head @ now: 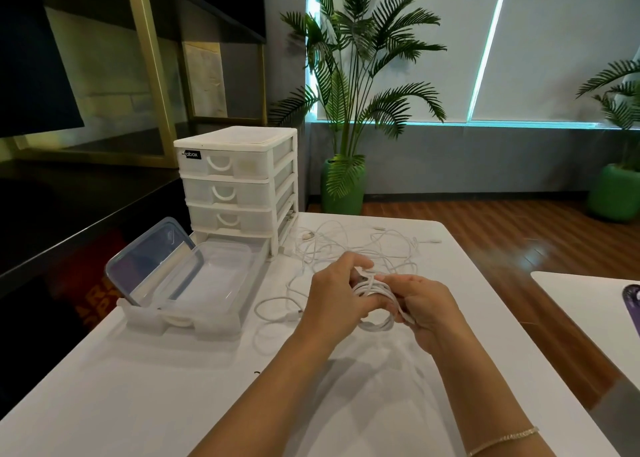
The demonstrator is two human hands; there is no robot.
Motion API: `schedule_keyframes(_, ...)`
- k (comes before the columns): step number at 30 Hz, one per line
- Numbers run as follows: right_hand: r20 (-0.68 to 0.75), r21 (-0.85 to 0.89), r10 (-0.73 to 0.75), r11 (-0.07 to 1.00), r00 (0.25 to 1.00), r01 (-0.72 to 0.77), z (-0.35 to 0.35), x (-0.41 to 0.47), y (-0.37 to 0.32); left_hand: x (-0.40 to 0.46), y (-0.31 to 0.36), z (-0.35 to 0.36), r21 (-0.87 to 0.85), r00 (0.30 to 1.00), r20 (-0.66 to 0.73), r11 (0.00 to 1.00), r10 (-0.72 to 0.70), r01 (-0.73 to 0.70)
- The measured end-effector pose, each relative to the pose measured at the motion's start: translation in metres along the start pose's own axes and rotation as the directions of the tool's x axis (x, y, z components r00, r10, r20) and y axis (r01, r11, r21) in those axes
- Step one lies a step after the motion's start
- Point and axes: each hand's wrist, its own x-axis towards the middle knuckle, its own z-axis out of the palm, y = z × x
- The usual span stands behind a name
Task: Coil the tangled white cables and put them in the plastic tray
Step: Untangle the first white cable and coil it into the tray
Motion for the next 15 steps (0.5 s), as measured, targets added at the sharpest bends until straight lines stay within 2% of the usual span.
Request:
schedule_keyframes(5,0.02,-0.061,0.009,0.998,1.0,-0.008,0.002,0.0,0.001,0.002,-0.002,-0.003,-0.047,1.0,0.005,0.999,-0.018,0.019)
schedule_keyframes(9,0.069,-0.198,-0.107,0.973,0.992,0.118,0.006,-0.005,-0.002,0.004,-0.005,-0.007,-0.08,0.993,-0.069,0.993,-0.094,0.089)
schedule_keyframes(11,0.137,-0.378,-0.243,0.883,0.96,0.278,0.007,-0.007,-0.003,0.005,-0.008,-0.009,-0.118,0.982,-0.087,0.98,-0.169,0.158)
schedule_keyframes(13,0.152,-0.6,-0.377,0.7,0.914,0.389,0.007,-0.006,0.0,0.006,-0.008,-0.011,-0.164,0.966,-0.09,0.961,-0.241,0.224)
schedule_keyframes(15,0.12,-0.737,-0.51,0.529,0.852,0.421,0.007,-0.005,0.001,0.008,-0.007,-0.011,-0.219,0.95,-0.097,0.938,-0.295,0.269)
